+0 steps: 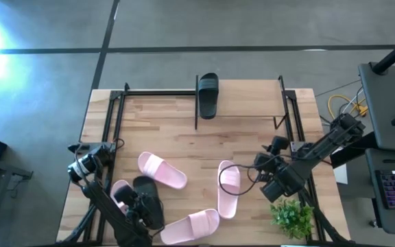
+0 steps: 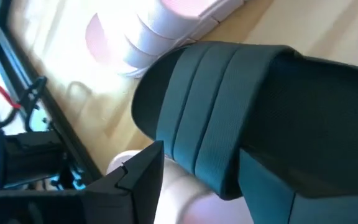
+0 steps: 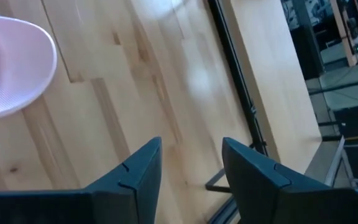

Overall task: Pick and place slides into the shelf
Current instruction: Put the black slide on the shelf

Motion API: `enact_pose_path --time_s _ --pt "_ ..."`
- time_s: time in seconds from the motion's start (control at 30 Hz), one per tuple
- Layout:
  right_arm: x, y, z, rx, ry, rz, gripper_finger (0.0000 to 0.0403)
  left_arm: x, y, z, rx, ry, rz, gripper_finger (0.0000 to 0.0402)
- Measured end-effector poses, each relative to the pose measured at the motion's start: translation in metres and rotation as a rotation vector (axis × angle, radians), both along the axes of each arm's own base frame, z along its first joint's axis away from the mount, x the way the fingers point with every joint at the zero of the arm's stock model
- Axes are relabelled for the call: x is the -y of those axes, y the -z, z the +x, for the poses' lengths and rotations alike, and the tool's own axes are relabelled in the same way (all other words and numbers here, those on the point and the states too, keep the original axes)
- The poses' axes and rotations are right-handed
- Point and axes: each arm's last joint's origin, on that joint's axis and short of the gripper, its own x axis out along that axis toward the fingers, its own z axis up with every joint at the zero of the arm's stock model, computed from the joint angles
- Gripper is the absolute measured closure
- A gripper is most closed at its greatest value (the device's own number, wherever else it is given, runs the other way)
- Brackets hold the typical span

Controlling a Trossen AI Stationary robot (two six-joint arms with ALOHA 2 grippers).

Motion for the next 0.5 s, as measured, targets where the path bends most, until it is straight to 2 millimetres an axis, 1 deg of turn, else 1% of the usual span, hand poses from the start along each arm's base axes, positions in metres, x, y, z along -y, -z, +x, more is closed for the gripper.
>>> enact_pose_path --time_s 0.23,0.4,0.5 --pt "0.001 0.004 -0.001 0.017 0.027 0.002 0.0241 -0.015 0.020 -0.004 -0.042 -0.017 0.062 0.0246" --pt "0.000 0.001 0.000 0.030 0.031 0.015 0.0243 -0.026 0.022 -0.003 -0.033 -0.012 0.103 0.0258" --pt "0.000 -0.001 0.000 0.047 0.042 0.025 0.0242 -0.031 0.025 -0.002 -0.034 -0.006 0.129 0.0276"
